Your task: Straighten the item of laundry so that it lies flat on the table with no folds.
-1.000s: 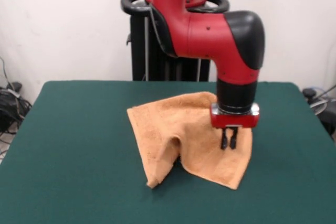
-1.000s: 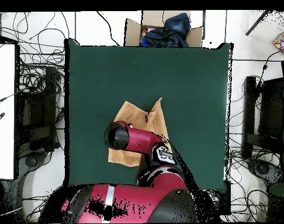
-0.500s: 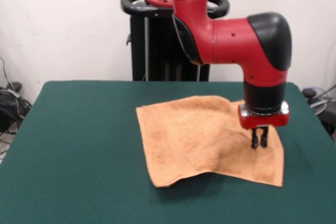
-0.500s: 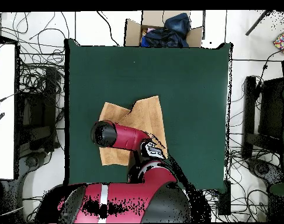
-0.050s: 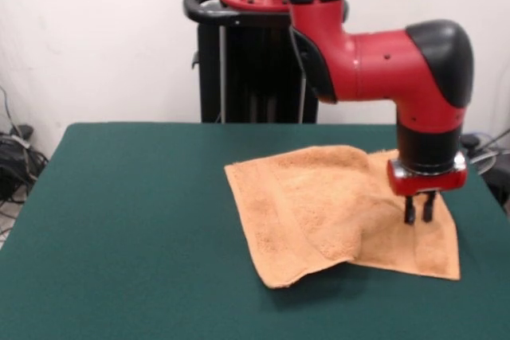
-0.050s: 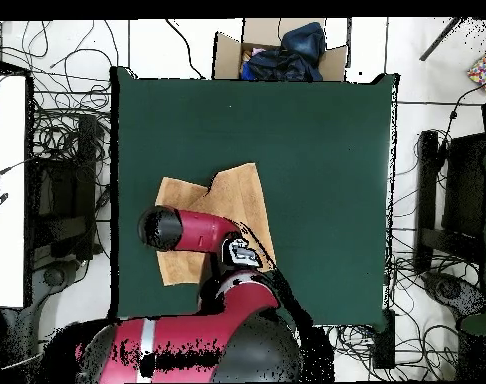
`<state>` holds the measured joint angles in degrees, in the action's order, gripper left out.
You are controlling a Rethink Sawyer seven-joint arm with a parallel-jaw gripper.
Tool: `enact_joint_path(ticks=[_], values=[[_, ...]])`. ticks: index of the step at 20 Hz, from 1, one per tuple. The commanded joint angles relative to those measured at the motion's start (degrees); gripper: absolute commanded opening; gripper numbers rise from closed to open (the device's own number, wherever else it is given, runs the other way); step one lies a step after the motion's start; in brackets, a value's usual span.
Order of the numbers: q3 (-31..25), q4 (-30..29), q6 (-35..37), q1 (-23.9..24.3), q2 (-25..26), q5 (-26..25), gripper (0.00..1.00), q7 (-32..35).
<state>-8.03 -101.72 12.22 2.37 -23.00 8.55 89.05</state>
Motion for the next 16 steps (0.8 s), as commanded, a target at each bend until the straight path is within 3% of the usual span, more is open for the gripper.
enact_joint_path(ticks=[1, 4, 9, 13, 16], values=[[-0.76, 4.2, 2.97, 0.2, 1.12, 1.44, 1.0, 9.48], [-0.73, 3.09, 1.21, 0.75, -3.27, -0.24, 1.0, 8.33], [0.9, 0.09, 7.69, 0.36, -12.57, -1.11, 1.0, 6.94], [5.85, 0.45, 12.52, -1.49, -13.85, -1.73, 1.0, 7.43], [4.45, -0.4, 11.53, 0.95, -12.97, -2.9, 1.0, 5.33]])
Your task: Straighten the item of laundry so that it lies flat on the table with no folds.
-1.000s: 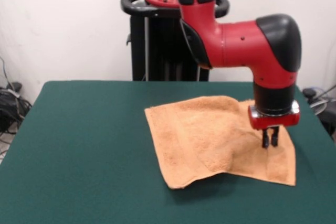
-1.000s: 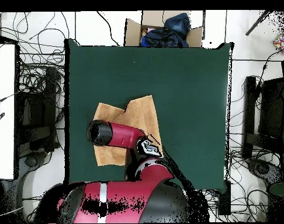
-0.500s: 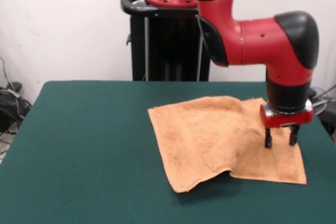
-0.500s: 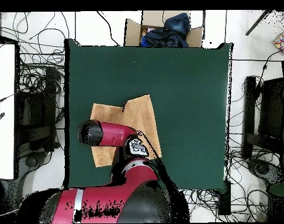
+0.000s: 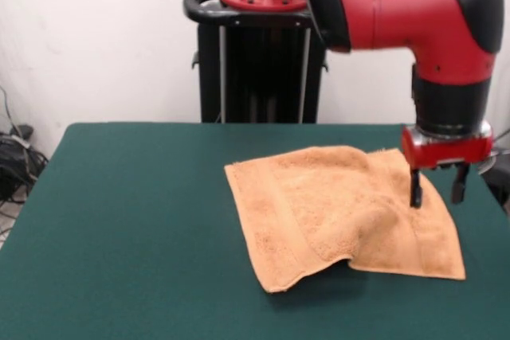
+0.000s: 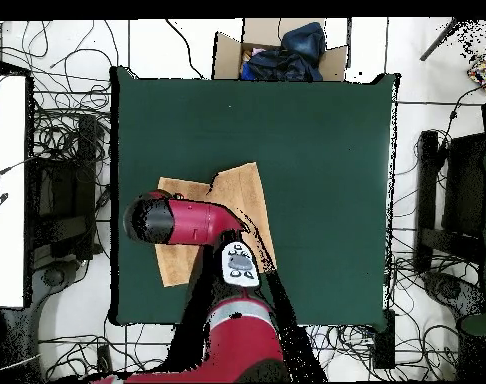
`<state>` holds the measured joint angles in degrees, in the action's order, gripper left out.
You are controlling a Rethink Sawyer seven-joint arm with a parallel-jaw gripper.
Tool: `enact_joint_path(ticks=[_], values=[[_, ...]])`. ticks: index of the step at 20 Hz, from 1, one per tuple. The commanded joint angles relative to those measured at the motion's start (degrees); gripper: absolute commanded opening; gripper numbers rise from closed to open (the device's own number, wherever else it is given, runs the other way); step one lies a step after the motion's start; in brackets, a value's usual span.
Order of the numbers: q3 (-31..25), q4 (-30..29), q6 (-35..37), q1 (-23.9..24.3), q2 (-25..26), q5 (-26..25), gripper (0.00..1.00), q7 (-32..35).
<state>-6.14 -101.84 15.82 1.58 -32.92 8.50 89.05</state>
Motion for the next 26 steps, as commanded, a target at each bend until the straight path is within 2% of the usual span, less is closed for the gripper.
enact_joint_path(ticks=[1, 7, 11, 15, 20, 26], values=[[2.91, -0.98, 7.33, 2.07, -3.16, -3.61, 1.0, 4.86], [8.29, -5.45, 2.17, 2.96, -2.05, -8.76, 1.0, 5.9], [7.38, -7.7, -2.39, 6.31, -0.52, -12.27, 1.0, 5.82], [7.41, -9.07, -3.13, 8.22, 0.11, -15.39, 1.0, 5.57], [5.74, -9.01, -3.11, 11.18, 4.11, -17.69, 1.0, 4.96], [7.11, -10.12, -5.72, 11.6, 4.42, -20.44, 1.0, 6.86]])
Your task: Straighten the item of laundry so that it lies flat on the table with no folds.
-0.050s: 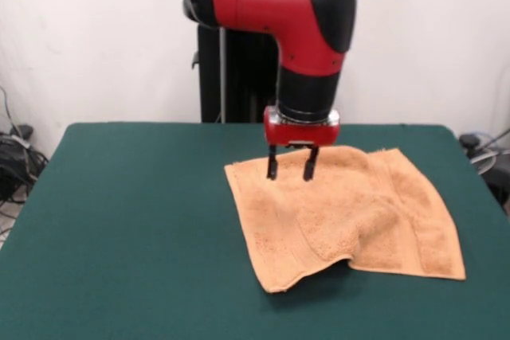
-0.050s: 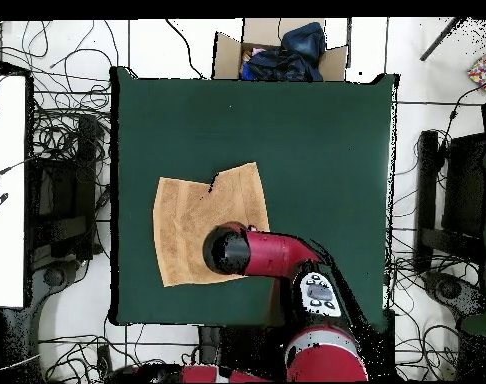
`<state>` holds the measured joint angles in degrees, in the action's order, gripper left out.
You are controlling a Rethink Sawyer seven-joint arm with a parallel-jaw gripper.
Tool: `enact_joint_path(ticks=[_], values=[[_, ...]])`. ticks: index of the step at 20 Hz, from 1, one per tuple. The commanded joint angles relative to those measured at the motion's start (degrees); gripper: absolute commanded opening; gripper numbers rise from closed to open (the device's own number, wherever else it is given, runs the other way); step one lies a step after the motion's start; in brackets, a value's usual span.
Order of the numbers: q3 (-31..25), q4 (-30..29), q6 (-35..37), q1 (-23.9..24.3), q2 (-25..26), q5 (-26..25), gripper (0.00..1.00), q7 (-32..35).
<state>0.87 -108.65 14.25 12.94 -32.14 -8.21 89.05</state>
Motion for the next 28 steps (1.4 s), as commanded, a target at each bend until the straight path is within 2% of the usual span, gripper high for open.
enact_joint_path(ticks=[1, 3, 5, 9, 15, 19, 20, 28], values=[[0.77, -3.05, -5.2, -0.02, 4.31, -4.14, 1.0, 7.6], [2.34, -1.5, -8.78, -1.02, 6.47, -5.16, 1.0, 8.87], [1.57, 0.54, -8.55, 0.28, 9.15, -5.67, 1.0, 7.92], [2.21, 1.04, -5.88, 0.74, 8.79, -6.2, 1.0, 6.84], [2.68, 1.9, -8.5, 0.64, 11.4, -6.56, 1.0, 7.79], [0.61, 2.37, -7.85, 2.51, 11.88, -6.97, 1.0, 6.16], [0.12, 2.33, -7.72, 2.92, 11.77, -7.11, 0.0, 5.76], [0.08, 2.06, -5.74, 1.89, 9.3, -5.27, 0.0, 6.99]])
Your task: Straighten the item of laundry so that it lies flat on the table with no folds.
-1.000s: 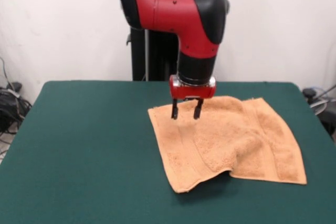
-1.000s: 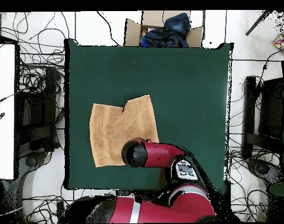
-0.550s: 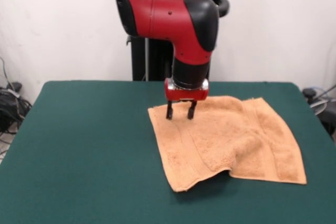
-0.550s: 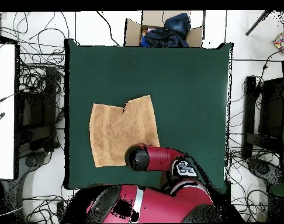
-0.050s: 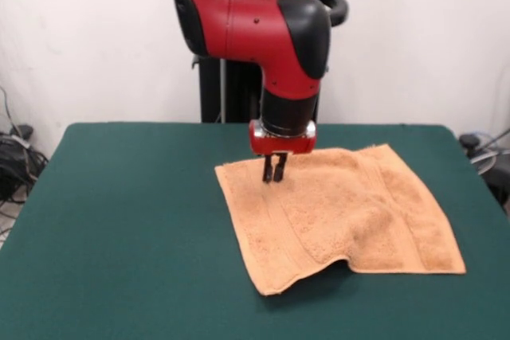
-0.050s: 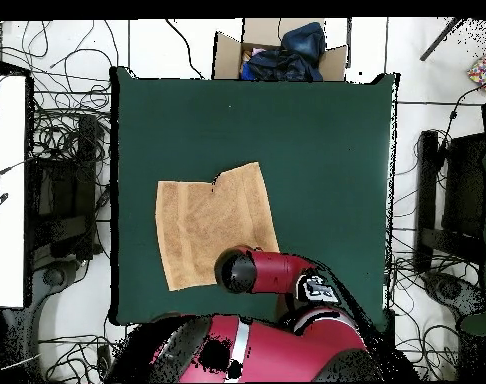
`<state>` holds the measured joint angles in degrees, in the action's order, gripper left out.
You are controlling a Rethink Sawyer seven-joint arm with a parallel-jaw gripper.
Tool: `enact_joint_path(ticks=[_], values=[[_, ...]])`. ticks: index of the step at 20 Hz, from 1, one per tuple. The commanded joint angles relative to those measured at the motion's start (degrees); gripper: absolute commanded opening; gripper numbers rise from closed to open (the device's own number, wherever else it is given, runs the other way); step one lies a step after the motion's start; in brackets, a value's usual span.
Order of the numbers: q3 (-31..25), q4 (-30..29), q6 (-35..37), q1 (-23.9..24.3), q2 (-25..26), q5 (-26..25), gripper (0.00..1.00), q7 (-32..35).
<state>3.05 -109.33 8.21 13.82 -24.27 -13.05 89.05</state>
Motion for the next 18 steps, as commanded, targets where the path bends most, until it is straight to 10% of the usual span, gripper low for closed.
enact_joint_path(ticks=[1, 9, 18], values=[[-2.36, 2.63, 0.96, 0.99, 0.93, -0.2, 0.0, 6.93], [-0.92, 5.31, 2.33, 0.82, 0.42, -0.67, 0.0, 5.59], [12.92, 10.1, -3.88, -6.93, 3.04, -0.43, 0.0, 10.18]])
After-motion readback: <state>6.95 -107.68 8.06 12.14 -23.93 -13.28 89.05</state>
